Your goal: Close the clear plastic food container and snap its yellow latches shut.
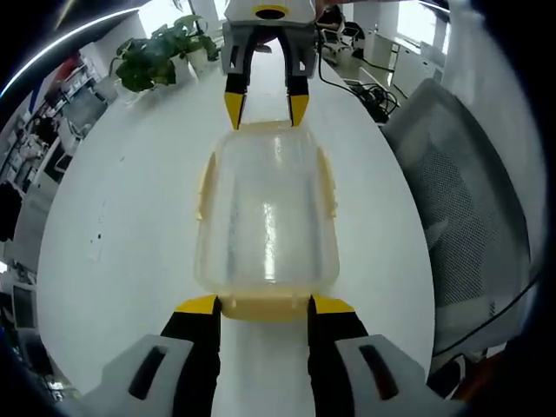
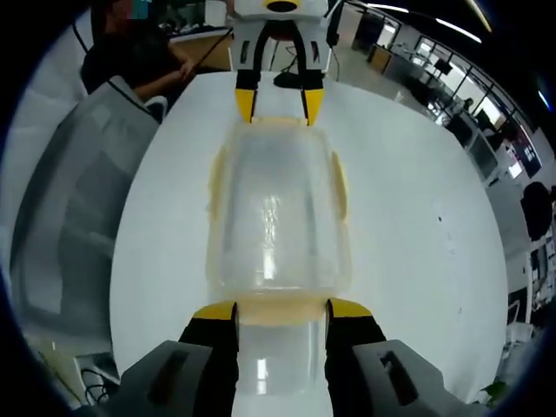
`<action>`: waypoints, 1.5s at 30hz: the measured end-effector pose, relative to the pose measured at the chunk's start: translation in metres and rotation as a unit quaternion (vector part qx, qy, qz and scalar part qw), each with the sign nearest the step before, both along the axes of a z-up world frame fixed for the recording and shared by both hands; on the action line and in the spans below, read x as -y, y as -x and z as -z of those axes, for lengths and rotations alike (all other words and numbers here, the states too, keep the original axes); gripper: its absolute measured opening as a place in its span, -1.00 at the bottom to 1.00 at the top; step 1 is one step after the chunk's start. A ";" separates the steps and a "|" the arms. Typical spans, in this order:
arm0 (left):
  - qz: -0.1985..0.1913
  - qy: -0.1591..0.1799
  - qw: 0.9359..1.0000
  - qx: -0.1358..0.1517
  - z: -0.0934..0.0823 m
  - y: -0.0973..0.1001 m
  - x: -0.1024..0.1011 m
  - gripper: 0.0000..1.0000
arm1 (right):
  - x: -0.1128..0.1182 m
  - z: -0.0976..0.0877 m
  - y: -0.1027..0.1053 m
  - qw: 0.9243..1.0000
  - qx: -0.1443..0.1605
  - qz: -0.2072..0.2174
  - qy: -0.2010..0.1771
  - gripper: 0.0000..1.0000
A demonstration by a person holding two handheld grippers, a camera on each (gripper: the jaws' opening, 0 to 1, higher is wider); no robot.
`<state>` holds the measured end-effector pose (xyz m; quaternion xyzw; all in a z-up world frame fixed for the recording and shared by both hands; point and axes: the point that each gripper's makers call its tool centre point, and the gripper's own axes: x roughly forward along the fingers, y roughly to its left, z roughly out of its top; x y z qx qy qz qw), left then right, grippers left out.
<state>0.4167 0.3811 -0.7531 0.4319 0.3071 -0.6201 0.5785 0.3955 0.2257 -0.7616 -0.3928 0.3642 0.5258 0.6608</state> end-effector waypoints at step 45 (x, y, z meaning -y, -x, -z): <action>0.012 0.015 1.000 -0.006 0.002 0.010 0.077 -0.24 | 0.078 0.000 0.013 1.000 -0.010 0.015 0.015 -0.26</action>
